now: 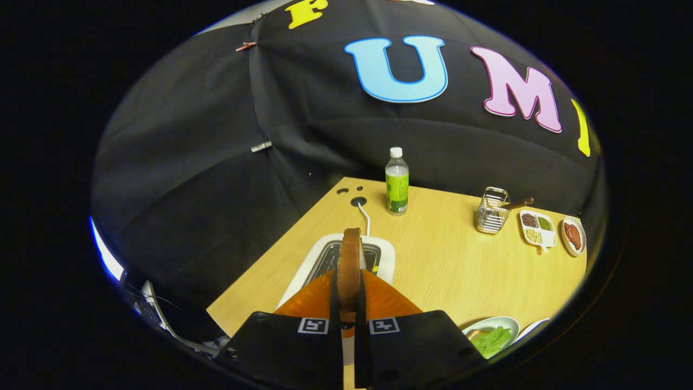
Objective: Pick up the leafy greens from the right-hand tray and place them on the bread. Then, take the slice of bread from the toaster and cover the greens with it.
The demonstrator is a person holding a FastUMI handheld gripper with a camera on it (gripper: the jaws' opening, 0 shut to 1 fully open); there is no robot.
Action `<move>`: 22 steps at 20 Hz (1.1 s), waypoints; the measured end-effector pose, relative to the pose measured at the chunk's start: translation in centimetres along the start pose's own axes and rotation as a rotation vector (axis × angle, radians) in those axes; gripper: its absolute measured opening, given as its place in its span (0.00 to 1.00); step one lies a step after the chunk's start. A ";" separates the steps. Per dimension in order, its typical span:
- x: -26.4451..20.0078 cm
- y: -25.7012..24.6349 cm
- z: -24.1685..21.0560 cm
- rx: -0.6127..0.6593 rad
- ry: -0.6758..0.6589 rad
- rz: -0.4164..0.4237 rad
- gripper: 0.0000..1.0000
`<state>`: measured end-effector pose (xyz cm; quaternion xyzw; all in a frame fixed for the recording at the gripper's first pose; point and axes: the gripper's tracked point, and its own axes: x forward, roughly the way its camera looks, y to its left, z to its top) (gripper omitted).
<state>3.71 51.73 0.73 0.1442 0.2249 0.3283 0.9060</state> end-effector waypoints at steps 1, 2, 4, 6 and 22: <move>-0.8 -0.2 1.2 0.017 -0.031 0.004 0.13; -1.7 -0.4 2.4 0.038 -0.059 0.012 0.12; -3.7 -1.2 4.4 0.074 -0.107 0.017 0.12; -5.7 -2.4 5.8 0.087 -0.146 0.014 0.12; -16.0 -20.7 -4.6 0.226 -0.121 -0.294 0.12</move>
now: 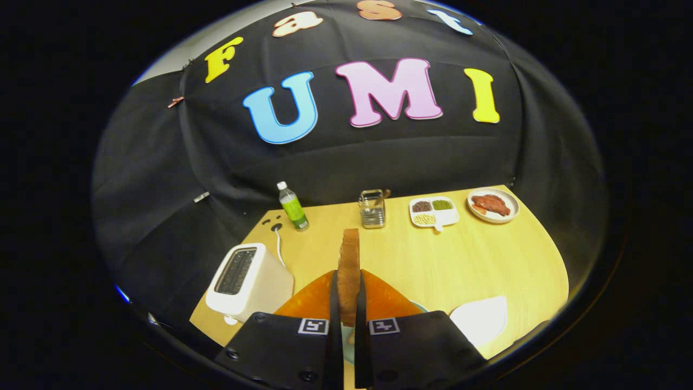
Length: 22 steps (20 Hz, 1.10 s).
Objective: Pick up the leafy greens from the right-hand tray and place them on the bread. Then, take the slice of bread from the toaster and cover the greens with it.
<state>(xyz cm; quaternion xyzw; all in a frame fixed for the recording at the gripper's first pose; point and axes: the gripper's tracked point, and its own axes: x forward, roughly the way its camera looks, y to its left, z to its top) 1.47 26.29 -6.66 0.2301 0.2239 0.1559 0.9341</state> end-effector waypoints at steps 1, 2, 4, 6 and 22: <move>0.0 -0.9 -0.8 0.012 0.007 -0.014 0.12; 0.0 -1.8 -1.6 0.021 0.014 -0.029 0.12; -0.1 -3.1 -3.0 0.044 0.028 -0.050 0.12; -0.1 -4.1 -4.3 0.091 0.032 -0.063 0.12; 4.8 -6.1 -14.6 0.316 0.141 -0.123 0.12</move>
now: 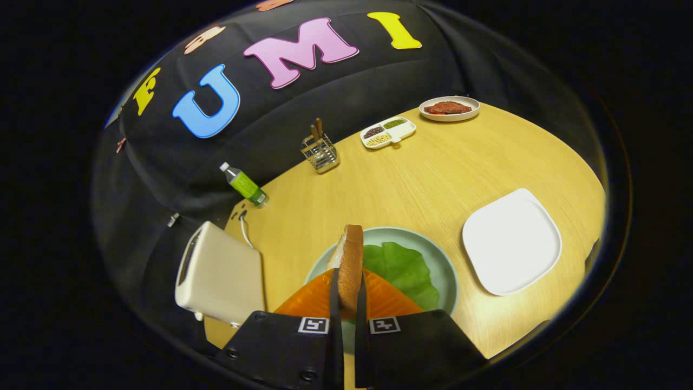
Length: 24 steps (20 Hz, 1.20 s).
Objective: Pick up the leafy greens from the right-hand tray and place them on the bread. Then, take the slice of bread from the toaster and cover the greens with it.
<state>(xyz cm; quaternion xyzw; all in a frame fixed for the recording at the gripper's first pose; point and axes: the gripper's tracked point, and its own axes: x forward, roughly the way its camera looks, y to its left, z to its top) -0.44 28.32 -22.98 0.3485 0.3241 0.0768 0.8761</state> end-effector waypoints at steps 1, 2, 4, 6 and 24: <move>0.3 -1.1 -0.5 -0.024 0.015 -0.025 0.13; 0.4 -1.7 -1.0 -0.045 0.034 -0.045 0.14; 0.5 -2.9 -1.5 -0.080 0.050 -0.077 0.22; 0.5 -3.7 -1.5 -0.128 0.054 -0.108 0.38; -4.0 -2.8 4.8 -0.272 -0.056 -0.068 0.99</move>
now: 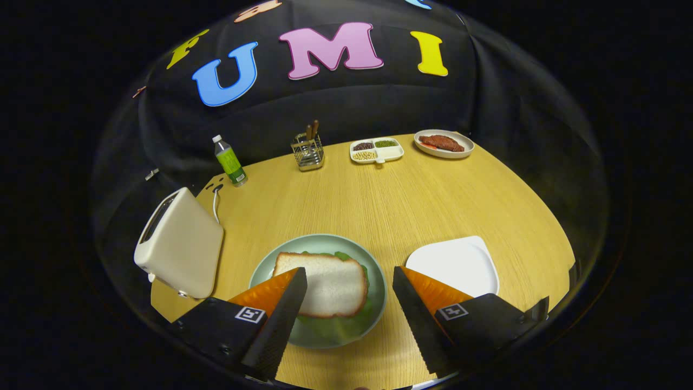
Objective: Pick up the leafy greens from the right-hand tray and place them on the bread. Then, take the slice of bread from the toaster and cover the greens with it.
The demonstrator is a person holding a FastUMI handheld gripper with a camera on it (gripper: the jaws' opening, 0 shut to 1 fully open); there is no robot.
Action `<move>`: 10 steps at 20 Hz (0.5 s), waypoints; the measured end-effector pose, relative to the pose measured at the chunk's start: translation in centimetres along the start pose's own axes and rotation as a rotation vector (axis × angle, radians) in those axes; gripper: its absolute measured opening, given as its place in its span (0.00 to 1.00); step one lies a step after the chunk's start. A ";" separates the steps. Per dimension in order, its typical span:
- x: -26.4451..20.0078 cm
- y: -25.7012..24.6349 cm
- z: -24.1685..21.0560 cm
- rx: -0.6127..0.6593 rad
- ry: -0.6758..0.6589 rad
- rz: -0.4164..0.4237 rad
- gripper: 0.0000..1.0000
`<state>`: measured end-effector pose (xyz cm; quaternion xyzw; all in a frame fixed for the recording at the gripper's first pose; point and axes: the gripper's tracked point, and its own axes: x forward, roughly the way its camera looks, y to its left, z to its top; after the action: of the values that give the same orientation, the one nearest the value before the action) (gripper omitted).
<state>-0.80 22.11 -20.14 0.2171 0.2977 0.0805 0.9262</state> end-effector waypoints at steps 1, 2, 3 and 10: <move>-0.6 0.1 1.1 -0.010 -0.021 0.010 0.99; -1.1 0.3 2.1 -0.018 -0.038 0.020 0.99; -1.7 0.4 3.1 -0.029 -0.052 0.033 0.99; -7.5 2.7 12.3 -0.200 -0.250 0.092 0.99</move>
<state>0.28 18.08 -6.08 0.1454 0.1602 0.1245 0.9684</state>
